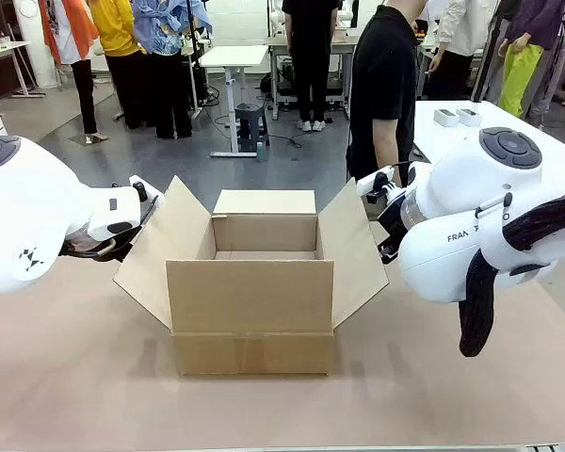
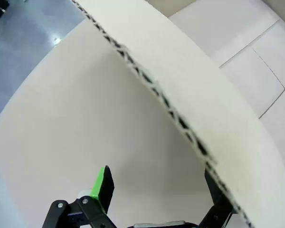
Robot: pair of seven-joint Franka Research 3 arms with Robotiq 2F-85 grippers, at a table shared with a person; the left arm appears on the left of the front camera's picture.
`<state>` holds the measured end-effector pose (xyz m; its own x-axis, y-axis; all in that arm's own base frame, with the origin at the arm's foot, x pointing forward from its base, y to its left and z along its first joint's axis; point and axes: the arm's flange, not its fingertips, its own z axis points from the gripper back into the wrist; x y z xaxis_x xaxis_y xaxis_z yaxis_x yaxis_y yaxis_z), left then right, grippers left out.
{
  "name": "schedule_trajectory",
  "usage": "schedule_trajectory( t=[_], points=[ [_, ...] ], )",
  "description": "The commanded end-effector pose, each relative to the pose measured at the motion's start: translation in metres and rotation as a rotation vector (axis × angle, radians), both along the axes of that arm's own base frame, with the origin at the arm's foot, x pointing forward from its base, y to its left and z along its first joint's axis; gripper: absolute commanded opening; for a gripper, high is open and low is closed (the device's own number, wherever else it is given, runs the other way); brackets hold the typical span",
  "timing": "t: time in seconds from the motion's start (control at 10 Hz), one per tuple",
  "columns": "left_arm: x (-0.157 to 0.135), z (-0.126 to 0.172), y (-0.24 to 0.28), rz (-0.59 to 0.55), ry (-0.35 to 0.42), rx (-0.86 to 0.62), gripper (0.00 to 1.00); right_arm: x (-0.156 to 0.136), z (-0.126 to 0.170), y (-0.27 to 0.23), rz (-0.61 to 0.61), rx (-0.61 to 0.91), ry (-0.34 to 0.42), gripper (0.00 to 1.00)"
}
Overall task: Wrap the clocks to prevent damage.
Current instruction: Open the side flaps of the Package Box.
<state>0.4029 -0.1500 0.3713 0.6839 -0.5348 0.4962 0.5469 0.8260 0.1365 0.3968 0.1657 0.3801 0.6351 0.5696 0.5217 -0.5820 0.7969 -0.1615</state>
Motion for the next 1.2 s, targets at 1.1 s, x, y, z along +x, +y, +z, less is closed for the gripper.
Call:
schedule_trajectory(
  t=[1.1],
  points=[
    [0.0,0.0,-0.0001,0.0,0.0,0.0,1.0,0.0,0.0,0.0001,0.0,0.0,0.0,1.0]
  ],
)
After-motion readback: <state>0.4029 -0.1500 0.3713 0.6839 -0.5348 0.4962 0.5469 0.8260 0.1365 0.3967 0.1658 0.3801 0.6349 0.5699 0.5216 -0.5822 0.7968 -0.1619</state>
